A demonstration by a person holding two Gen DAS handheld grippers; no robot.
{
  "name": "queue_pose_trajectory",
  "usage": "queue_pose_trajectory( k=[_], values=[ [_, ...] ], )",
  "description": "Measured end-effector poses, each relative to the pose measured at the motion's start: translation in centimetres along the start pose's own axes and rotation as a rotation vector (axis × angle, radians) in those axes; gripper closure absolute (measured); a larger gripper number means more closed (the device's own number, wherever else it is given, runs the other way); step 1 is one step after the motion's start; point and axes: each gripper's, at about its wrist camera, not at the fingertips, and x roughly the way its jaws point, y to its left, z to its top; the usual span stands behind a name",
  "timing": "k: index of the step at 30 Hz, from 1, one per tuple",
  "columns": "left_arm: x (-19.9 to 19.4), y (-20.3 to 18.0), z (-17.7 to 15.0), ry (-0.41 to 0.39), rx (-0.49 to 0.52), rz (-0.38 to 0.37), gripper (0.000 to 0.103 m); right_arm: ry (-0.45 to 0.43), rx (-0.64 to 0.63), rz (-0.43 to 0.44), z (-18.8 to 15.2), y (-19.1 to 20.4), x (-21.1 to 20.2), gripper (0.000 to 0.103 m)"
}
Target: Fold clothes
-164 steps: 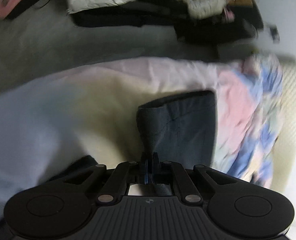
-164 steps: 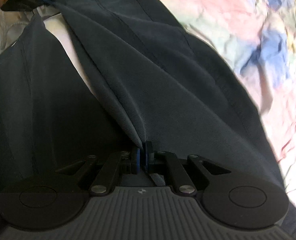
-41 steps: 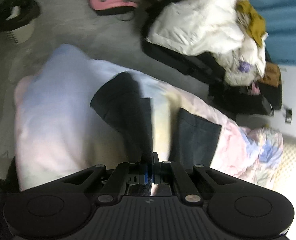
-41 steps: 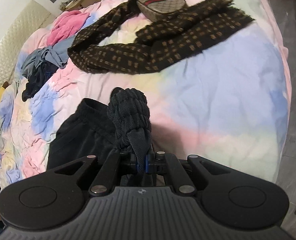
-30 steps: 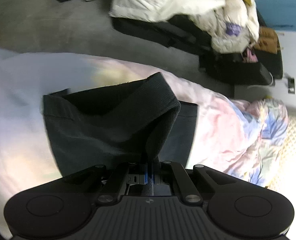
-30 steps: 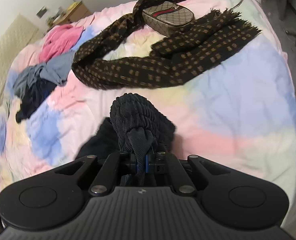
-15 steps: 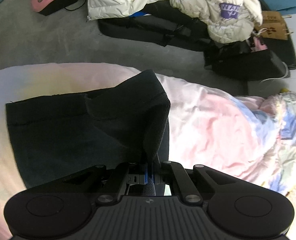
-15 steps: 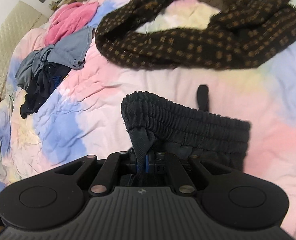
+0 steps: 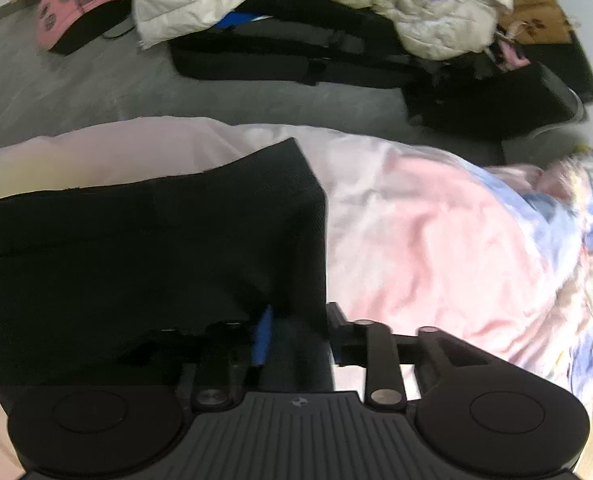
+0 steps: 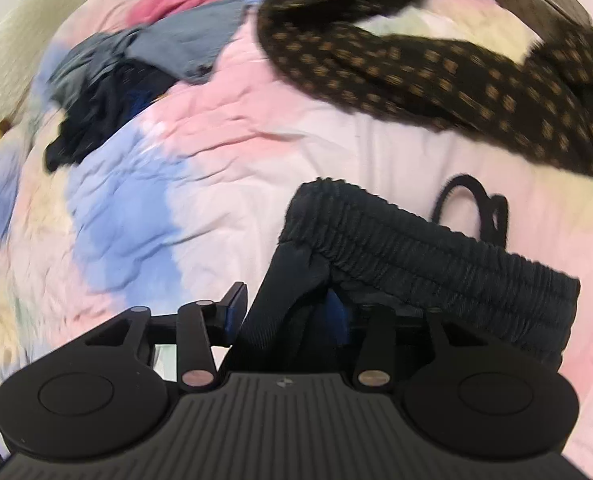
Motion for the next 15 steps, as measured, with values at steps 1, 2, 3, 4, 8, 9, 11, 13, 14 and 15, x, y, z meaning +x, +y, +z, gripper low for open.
queue_pose_trajectory(
  k=[1, 2, 3, 4, 8, 9, 11, 13, 14, 15],
  values=[
    [-0.3, 0.0, -0.4, 0.009, 0.034, -0.011, 0.067, -0.001, -0.03, 0.013, -0.2, 0.1, -0.3, 0.055],
    [-0.7, -0.2, -1.1, 0.011, 0.091, -0.001, 0.064, -0.007, -0.065, 0.022, -0.6, 0.2, -0.8, 0.055],
    [-1.2, -0.5, -2.0, 0.01, 0.159, 0.019, 0.062, -0.012, -0.103, 0.029, -0.9, 0.3, -1.4, 0.055],
    [-1.7, -0.7, -2.8, 0.005, 0.217, 0.024, 0.057, -0.019, -0.146, 0.037, -1.4, 0.4, -2.0, 0.055],
    [-3.3, -0.7, -7.3, 0.016, 0.421, 0.009, 0.053, -0.018, -0.348, 0.052, -4.5, 1.1, -4.5, 0.055],
    [-3.4, -0.5, -8.6, 0.029, 0.466, 0.013, 0.053, -0.013, -0.398, 0.046, -5.4, 1.2, -4.9, 0.055],
    [-3.2, -0.2, -10.7, 0.052, 0.527, 0.026, 0.053, 0.003, -0.48, 0.037, -7.2, 1.3, -5.5, 0.055],
    [-2.8, 0.1, -12.8, 0.08, 0.573, 0.057, 0.053, 0.012, -0.541, 0.022, -8.8, 1.4, -5.8, 0.055],
    [-2.6, 0.3, -13.9, 0.095, 0.594, 0.07, 0.053, 0.017, -0.557, 0.021, -9.3, 1.3, -6.0, 0.054],
    [-2.6, 0.4, -14.9, 0.106, 0.608, 0.076, 0.053, 0.022, -0.567, 0.02, -9.7, 1.2, -6.1, 0.054]
  ],
)
